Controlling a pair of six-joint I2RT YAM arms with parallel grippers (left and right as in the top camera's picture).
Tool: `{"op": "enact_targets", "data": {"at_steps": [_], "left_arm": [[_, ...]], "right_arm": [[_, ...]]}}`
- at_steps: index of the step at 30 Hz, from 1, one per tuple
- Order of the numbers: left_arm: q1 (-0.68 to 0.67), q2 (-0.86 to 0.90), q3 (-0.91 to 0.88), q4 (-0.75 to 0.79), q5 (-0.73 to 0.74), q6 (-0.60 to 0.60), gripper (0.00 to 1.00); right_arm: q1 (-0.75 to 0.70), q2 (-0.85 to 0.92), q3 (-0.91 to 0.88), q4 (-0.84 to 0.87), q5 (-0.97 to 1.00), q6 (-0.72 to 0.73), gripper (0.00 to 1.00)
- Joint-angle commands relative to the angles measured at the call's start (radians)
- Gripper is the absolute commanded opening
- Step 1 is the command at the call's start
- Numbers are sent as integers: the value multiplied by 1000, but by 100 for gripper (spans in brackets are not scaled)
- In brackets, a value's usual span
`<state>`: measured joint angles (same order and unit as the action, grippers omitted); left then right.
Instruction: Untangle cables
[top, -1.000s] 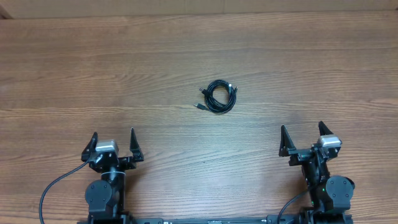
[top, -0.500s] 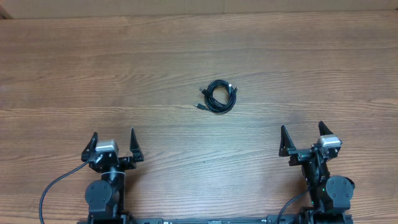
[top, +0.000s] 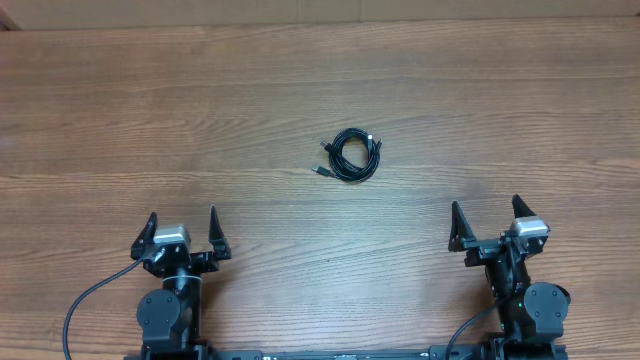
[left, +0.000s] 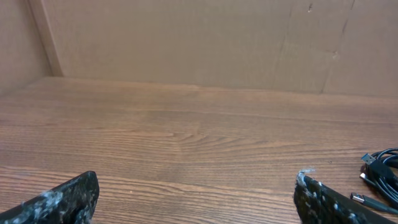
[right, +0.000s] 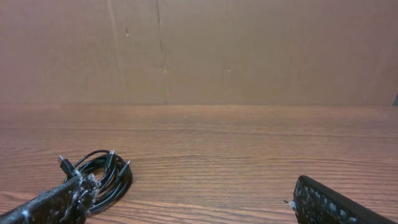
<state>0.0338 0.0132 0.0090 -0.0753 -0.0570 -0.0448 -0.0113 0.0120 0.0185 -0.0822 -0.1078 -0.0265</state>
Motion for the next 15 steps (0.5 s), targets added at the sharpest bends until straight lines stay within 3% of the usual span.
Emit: {"op": "enact_targets", "data": {"at_steps": [1,15], "left_arm": [[5,-10,-4,1,2,23,100],[5,-10,-4,5,10,13,100]], "right_arm": [[6,-9,-10,6,-1,-4,100],[6,-9,-10,6,-1,-4,100]]}}
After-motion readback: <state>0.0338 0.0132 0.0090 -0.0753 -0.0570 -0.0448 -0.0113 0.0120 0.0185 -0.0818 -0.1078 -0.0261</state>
